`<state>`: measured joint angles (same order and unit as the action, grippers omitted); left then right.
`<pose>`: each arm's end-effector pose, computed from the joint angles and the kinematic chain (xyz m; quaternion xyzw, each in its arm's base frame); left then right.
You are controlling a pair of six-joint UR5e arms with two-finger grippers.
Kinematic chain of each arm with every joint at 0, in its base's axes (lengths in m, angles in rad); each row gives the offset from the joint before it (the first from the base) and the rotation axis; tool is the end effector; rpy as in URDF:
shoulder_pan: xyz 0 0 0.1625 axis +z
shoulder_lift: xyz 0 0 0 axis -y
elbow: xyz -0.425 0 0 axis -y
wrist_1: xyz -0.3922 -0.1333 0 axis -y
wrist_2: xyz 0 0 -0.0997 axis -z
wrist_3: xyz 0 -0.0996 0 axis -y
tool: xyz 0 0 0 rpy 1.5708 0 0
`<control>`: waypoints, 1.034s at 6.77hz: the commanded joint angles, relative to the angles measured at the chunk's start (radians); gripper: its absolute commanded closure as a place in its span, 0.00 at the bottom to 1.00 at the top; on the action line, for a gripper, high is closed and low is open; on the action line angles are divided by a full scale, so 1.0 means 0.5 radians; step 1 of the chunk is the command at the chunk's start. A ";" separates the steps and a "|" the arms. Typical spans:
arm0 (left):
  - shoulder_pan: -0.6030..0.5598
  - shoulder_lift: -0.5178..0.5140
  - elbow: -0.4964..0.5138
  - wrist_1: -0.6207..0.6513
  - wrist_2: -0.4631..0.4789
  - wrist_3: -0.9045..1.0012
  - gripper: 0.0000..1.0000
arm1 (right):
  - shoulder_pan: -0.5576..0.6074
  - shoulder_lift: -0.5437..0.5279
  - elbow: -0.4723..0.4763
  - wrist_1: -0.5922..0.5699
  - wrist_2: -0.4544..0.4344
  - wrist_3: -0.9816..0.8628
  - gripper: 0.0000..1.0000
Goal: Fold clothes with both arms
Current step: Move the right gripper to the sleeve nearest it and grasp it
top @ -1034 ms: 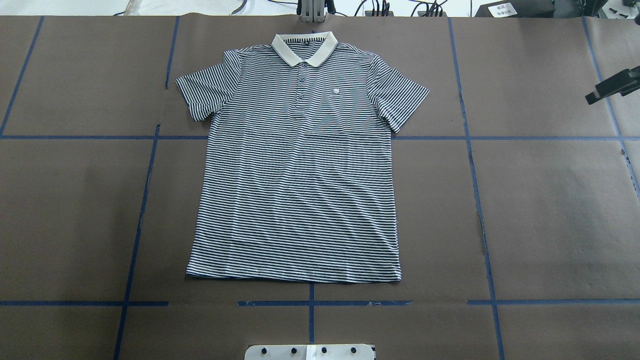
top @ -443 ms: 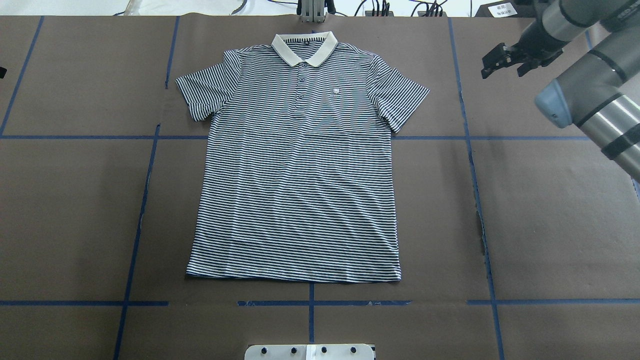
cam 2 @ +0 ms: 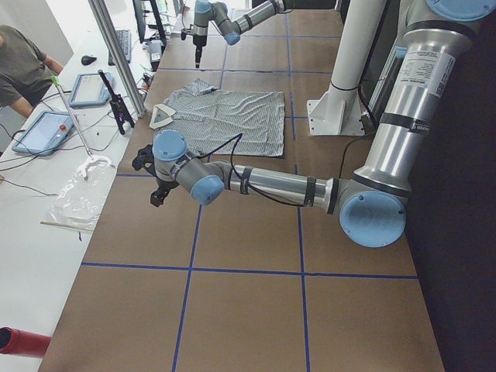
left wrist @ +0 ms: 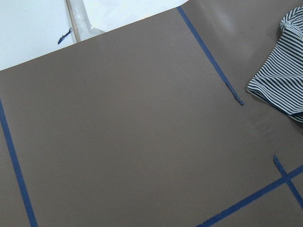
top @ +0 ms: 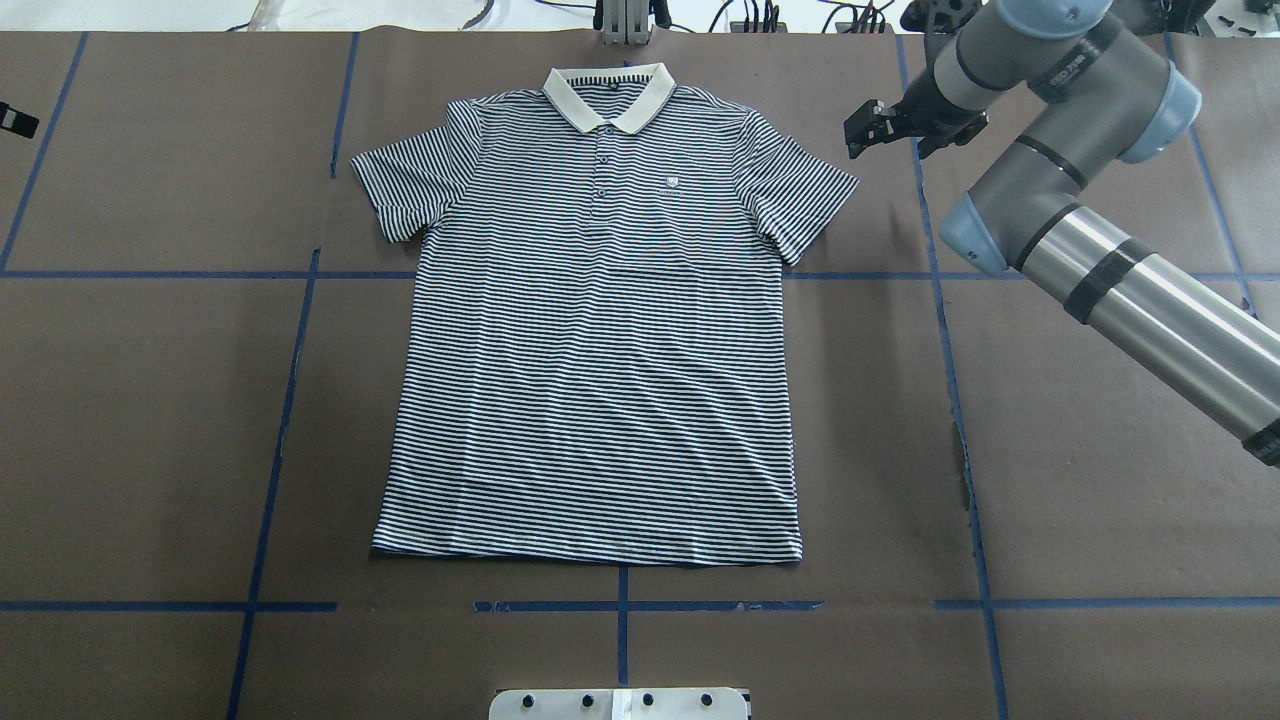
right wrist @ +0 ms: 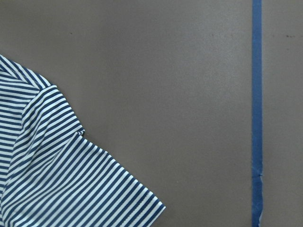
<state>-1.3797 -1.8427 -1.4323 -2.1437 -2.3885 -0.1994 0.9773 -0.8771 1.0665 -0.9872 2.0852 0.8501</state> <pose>0.0588 -0.6231 0.5068 0.2390 0.4275 0.1339 0.8615 -0.3713 -0.7011 0.4079 0.1180 -0.4177 0.0195 0.9007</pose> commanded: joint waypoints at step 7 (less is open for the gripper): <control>0.001 -0.008 -0.019 -0.005 -0.009 -0.037 0.00 | -0.148 0.147 -0.298 0.017 -0.170 0.018 0.17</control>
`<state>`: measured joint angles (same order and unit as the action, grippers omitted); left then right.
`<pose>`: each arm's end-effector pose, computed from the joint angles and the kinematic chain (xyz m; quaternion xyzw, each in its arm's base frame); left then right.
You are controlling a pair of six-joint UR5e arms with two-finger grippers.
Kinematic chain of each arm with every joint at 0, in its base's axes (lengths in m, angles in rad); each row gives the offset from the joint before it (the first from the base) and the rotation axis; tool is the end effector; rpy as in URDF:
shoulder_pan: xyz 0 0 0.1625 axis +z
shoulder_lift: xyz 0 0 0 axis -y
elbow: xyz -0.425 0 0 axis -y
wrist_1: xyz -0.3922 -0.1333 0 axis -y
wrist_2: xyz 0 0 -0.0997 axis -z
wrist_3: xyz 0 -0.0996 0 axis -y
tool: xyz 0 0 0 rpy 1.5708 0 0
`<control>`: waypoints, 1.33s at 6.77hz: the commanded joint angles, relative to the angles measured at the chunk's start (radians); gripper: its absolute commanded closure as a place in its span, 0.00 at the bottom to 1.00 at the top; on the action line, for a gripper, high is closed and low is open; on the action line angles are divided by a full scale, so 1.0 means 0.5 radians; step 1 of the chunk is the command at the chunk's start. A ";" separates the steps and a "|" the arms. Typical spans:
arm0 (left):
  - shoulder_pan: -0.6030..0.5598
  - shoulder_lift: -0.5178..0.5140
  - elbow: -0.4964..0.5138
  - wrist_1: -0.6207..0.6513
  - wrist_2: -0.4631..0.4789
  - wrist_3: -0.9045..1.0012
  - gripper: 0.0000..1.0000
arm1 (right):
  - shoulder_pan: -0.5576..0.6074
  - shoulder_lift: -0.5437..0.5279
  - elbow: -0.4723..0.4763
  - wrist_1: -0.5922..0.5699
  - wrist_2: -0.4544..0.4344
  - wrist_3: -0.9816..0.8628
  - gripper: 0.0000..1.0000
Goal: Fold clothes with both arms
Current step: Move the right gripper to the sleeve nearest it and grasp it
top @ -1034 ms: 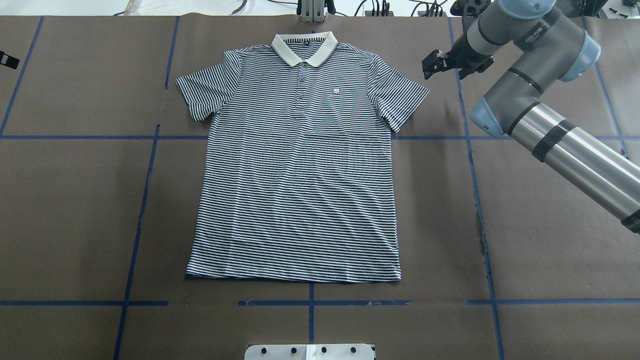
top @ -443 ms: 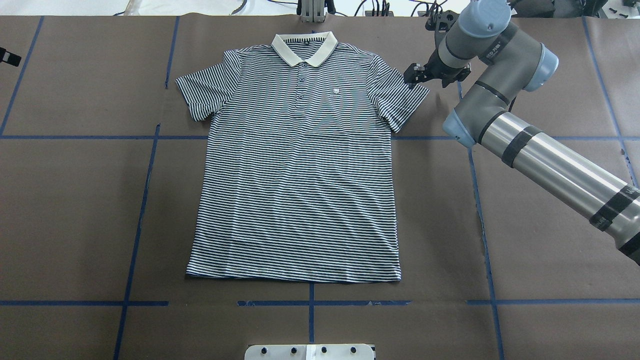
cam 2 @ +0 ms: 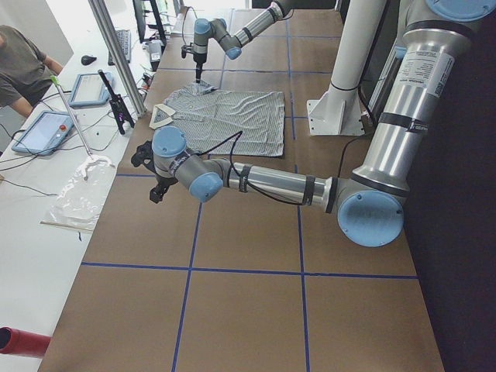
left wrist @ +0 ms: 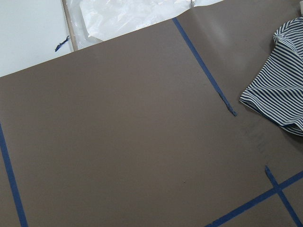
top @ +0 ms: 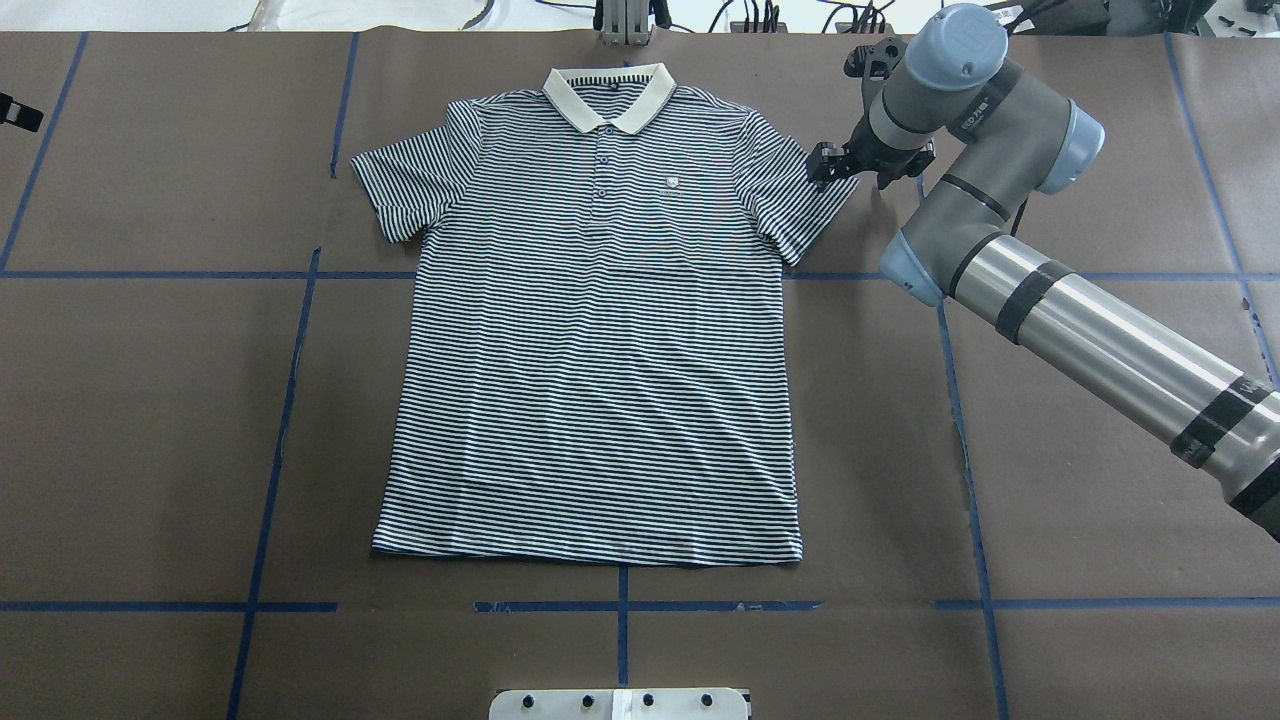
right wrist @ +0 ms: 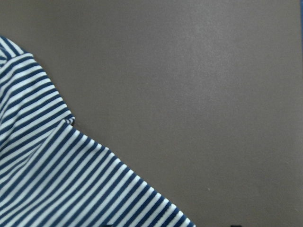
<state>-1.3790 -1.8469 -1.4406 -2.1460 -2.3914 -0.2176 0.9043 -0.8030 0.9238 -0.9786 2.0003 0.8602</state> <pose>0.0595 -0.6237 0.4996 0.2409 0.4312 0.1296 0.8598 -0.4343 -0.7006 0.4243 0.1083 -0.3800 0.0145 0.9185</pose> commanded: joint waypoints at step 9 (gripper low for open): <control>0.000 -0.012 0.003 0.000 -0.003 -0.004 0.00 | -0.002 0.093 -0.013 -0.006 0.009 -0.042 1.00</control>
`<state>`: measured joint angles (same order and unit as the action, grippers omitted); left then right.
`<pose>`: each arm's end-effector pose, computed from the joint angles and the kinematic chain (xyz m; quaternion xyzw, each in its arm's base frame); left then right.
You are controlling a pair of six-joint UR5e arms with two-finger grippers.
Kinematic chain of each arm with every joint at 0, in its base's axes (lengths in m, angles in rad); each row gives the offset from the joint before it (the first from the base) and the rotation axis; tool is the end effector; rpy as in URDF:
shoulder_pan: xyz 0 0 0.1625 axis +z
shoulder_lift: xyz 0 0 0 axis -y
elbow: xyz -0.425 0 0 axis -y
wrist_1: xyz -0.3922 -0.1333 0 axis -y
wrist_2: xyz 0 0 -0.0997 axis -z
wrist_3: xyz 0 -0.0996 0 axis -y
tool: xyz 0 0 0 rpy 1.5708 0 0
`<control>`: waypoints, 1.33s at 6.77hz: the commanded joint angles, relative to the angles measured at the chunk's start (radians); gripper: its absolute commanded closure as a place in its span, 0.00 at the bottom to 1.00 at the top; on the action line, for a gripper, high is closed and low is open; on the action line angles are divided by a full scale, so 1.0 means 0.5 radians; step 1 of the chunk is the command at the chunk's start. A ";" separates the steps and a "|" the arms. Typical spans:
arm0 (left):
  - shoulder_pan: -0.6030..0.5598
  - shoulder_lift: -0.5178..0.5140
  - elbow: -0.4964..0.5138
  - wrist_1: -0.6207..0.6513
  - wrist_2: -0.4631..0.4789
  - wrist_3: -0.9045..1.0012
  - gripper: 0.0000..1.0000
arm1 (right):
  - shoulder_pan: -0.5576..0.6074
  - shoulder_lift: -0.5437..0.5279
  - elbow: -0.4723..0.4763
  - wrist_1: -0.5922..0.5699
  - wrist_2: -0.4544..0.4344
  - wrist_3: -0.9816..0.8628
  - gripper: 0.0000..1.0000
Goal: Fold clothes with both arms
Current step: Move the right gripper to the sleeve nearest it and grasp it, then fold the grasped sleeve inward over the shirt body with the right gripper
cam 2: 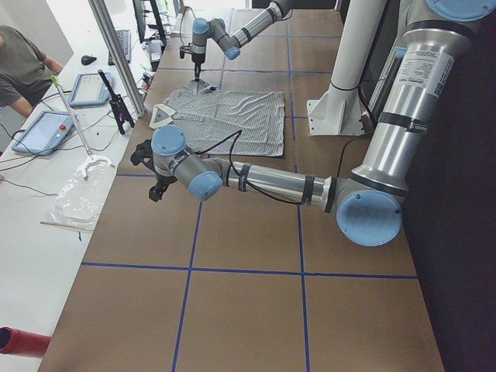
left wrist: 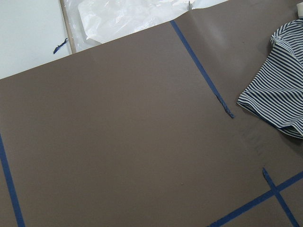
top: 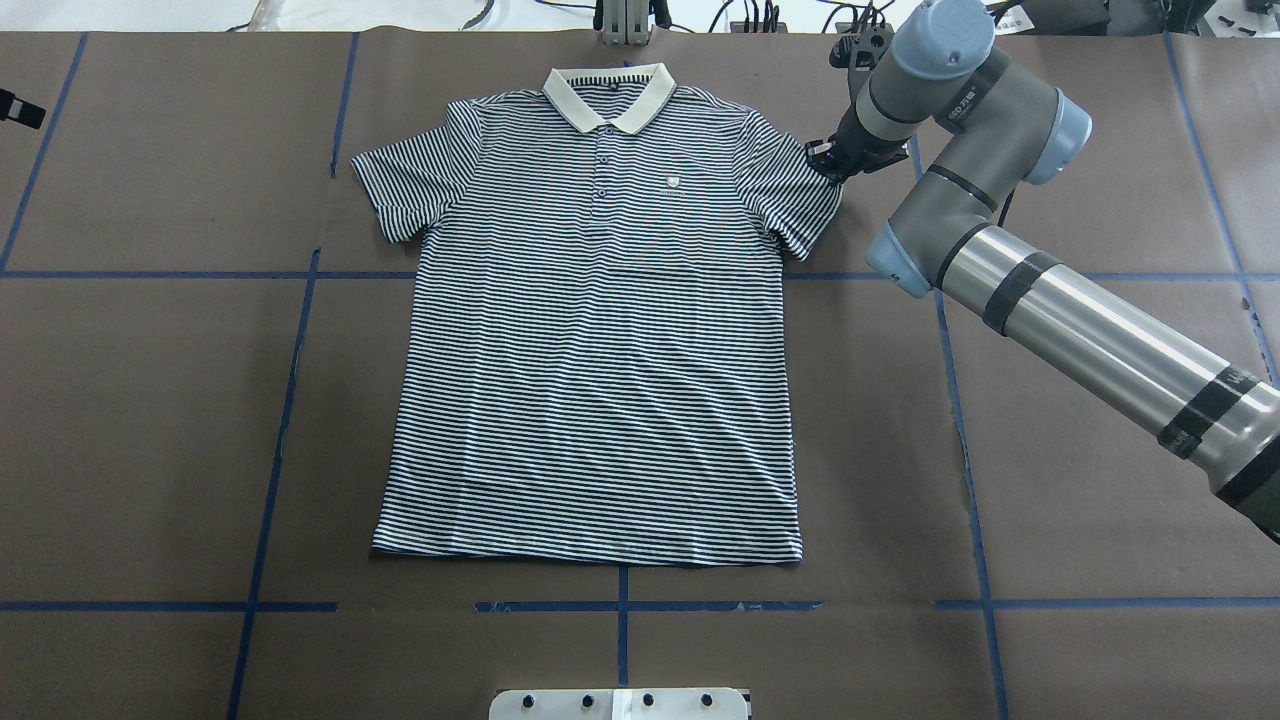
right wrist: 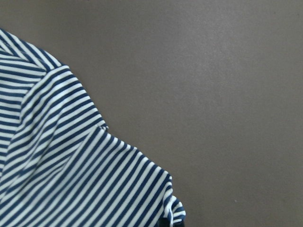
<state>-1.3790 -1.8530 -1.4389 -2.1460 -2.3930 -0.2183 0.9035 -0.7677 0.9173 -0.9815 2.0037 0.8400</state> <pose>0.0601 -0.6257 0.4965 0.2424 0.4320 0.1304 0.8588 -0.4407 -0.7072 0.3989 0.1201 -0.3874 0.0013 0.9141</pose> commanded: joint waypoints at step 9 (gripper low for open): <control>0.000 -0.003 0.000 0.000 -0.006 -0.002 0.00 | -0.399 0.553 -0.195 -0.114 -0.657 0.115 1.00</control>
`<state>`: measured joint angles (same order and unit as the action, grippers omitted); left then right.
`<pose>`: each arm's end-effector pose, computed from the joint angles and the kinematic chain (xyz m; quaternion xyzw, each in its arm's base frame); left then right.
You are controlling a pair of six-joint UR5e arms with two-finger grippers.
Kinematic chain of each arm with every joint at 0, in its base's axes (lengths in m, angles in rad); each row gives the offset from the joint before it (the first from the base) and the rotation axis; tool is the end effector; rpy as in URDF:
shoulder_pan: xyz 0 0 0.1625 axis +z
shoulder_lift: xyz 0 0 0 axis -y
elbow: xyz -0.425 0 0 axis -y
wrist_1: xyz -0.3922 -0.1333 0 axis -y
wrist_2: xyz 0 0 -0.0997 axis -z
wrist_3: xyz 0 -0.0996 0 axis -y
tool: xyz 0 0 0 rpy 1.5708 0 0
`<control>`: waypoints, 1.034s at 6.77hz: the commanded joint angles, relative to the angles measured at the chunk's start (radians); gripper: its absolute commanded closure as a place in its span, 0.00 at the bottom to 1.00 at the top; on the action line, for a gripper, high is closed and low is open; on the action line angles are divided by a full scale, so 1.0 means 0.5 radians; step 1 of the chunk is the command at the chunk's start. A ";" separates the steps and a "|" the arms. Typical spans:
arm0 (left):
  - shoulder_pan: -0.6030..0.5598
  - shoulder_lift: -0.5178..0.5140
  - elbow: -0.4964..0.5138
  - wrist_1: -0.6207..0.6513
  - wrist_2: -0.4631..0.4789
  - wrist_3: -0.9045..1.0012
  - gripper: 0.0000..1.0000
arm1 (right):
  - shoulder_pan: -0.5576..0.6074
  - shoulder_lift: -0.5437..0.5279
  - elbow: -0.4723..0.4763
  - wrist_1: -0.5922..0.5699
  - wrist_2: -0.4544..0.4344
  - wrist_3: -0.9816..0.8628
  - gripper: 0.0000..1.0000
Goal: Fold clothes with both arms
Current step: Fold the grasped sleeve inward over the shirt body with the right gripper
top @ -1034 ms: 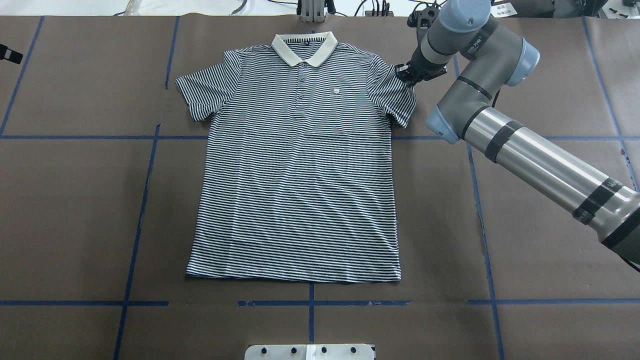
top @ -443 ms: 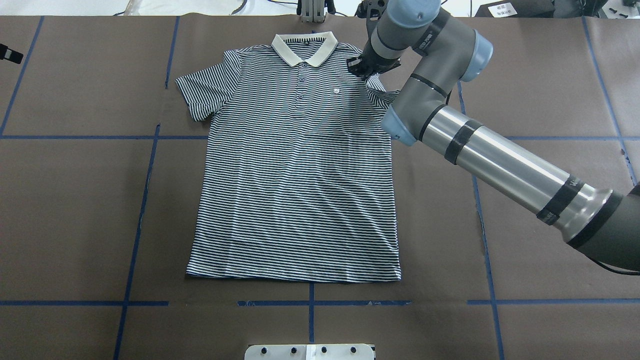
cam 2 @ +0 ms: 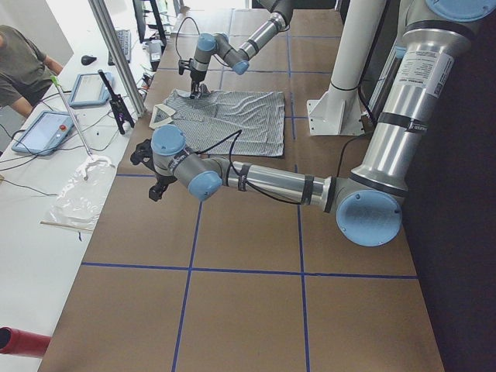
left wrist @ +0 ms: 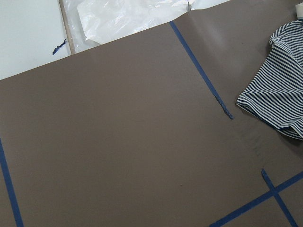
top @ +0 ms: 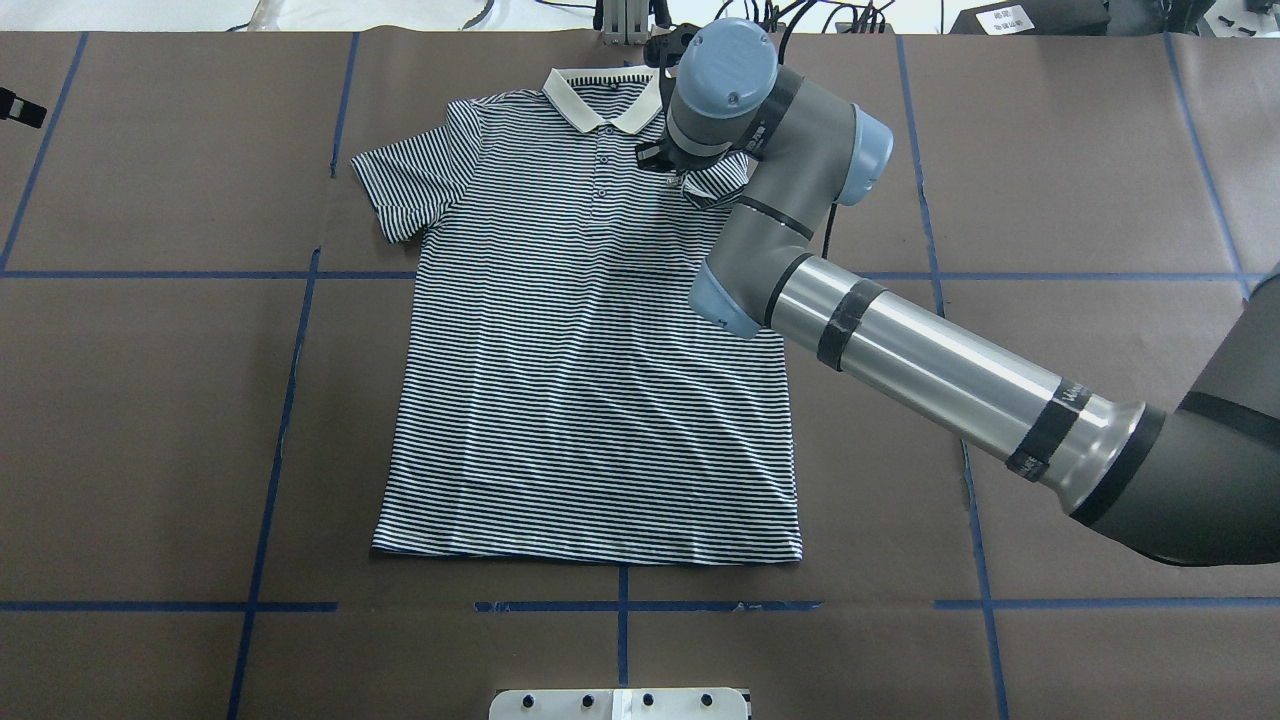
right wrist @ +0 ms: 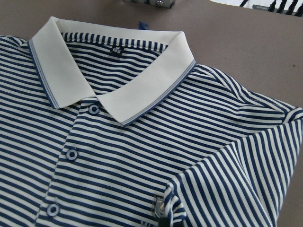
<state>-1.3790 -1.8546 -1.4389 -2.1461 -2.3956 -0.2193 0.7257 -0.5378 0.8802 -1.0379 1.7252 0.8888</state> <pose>0.0603 -0.6261 0.4954 0.2425 0.4332 0.1308 0.8581 -0.5754 -0.6682 0.2350 0.2202 -0.3673 -0.0129 0.9036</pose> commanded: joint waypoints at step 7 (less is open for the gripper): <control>0.357 -0.318 0.003 -0.003 0.233 -0.734 0.00 | 0.205 0.048 -0.028 -0.223 0.462 0.011 0.00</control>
<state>-1.2768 -1.9528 -1.4385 -2.1457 -2.3573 -0.4410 0.7822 -0.5014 0.8198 -1.0739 1.8321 0.8942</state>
